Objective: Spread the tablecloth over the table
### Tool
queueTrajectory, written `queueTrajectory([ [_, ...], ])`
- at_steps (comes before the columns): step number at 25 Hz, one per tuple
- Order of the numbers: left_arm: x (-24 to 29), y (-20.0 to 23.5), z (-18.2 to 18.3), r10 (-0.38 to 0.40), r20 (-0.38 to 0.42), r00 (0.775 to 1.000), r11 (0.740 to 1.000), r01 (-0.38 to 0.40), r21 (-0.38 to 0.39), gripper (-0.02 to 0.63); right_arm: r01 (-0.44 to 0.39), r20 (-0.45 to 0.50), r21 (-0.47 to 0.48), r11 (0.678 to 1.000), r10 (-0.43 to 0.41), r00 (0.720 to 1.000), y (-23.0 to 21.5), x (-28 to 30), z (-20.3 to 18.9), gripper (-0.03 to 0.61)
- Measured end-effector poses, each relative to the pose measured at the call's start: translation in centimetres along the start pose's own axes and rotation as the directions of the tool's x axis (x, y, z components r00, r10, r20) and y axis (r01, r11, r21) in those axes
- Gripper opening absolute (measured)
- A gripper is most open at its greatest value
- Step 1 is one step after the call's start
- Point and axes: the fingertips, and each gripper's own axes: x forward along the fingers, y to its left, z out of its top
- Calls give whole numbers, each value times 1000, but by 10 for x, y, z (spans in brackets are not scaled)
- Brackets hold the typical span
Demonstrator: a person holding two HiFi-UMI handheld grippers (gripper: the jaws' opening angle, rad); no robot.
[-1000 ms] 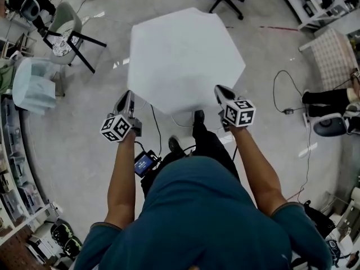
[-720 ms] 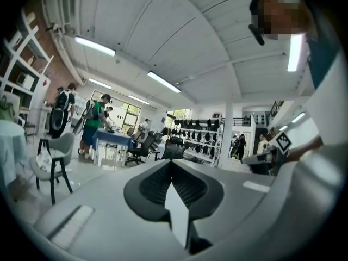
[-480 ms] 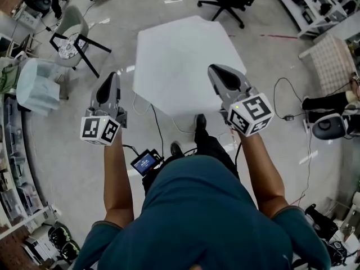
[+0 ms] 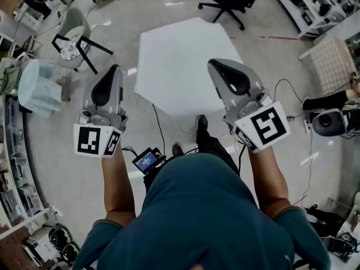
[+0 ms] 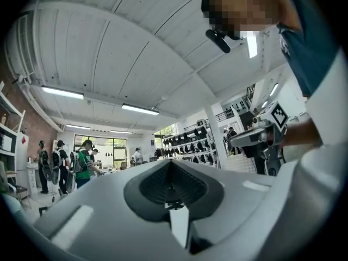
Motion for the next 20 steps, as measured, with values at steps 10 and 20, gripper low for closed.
queueTrajectory([
  [10, 3, -8, 16, -38, 23, 999, 999, 38, 2, -3, 6, -6, 9, 1000, -6, 1000, 6, -3, 15, 9],
  [20, 2, -8, 10, -40, 21, 999, 999, 40, -17, -3, 11, 1, 8, 1000, -11, 1000, 6, -3, 12, 9],
])
